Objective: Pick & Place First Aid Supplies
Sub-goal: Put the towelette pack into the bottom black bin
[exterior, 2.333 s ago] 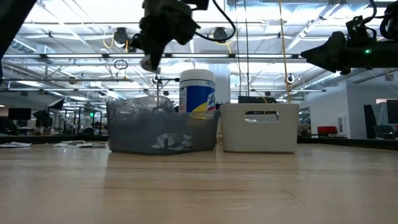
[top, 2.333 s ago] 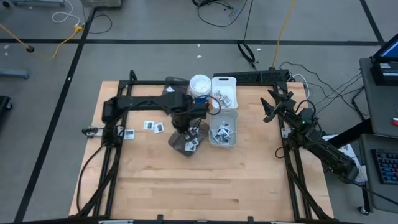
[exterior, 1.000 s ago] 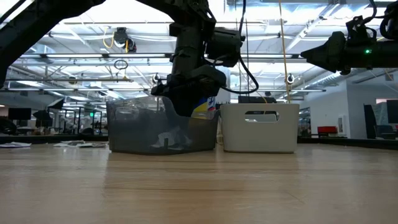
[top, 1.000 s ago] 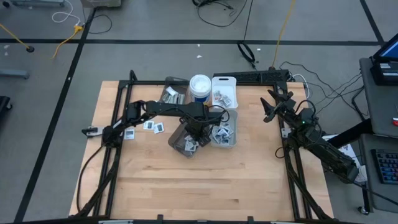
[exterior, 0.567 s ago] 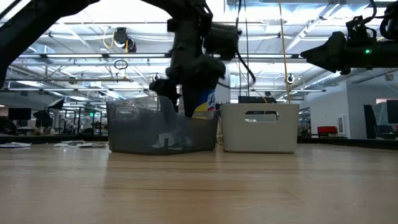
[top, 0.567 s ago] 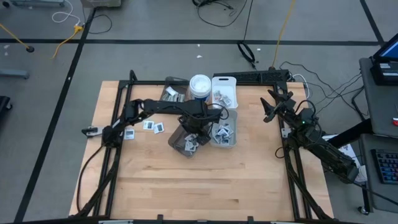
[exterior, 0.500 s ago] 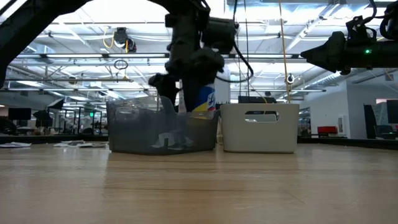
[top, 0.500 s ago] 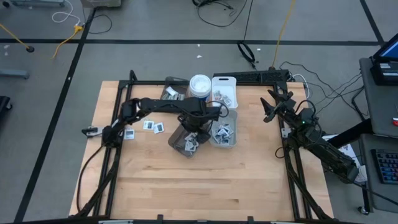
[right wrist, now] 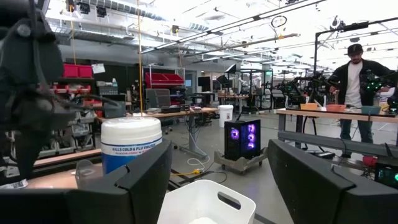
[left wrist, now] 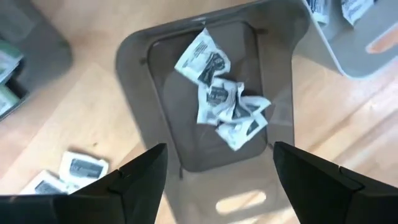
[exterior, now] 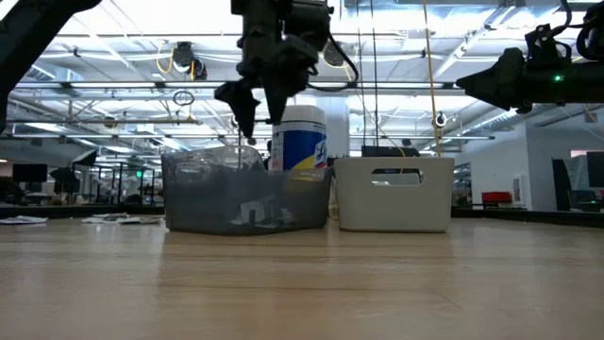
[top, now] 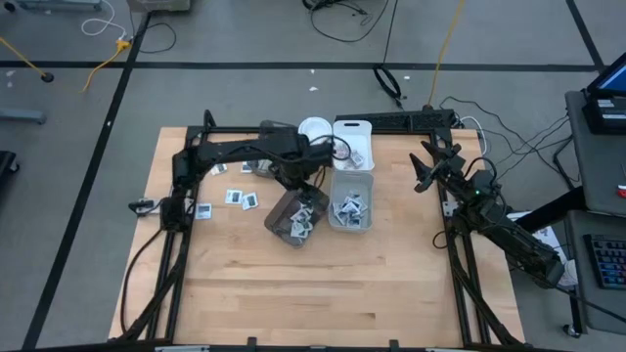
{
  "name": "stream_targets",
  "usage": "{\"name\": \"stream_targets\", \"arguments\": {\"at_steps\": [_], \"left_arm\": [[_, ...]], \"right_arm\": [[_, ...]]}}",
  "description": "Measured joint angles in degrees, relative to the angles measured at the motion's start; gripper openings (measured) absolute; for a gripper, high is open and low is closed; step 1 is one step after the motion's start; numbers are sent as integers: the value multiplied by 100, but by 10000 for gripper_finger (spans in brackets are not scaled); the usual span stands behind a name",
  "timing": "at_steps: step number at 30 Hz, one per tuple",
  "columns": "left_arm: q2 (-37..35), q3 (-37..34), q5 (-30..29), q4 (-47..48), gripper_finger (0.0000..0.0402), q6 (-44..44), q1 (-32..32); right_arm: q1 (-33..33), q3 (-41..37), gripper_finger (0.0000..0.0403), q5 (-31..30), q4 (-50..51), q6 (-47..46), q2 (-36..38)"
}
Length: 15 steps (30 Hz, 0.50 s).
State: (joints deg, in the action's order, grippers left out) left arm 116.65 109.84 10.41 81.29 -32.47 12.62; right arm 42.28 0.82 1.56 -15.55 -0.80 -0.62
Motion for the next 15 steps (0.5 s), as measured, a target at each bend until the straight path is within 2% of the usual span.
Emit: {"name": "stream_targets", "arguments": {"at_steps": [3,6,15], "left_arm": [[-106,-30,-39,29,299,206,71],[-324,-367,-32,-46,299,348,145],[-1620,-2209,-163,-762,299,537,398]], "right_arm": [[-2,0,263,-2,0,-2,0],[-1,0,263,-2,0,-2,0],[-1,0,263,-2,0,-1,1]]}}
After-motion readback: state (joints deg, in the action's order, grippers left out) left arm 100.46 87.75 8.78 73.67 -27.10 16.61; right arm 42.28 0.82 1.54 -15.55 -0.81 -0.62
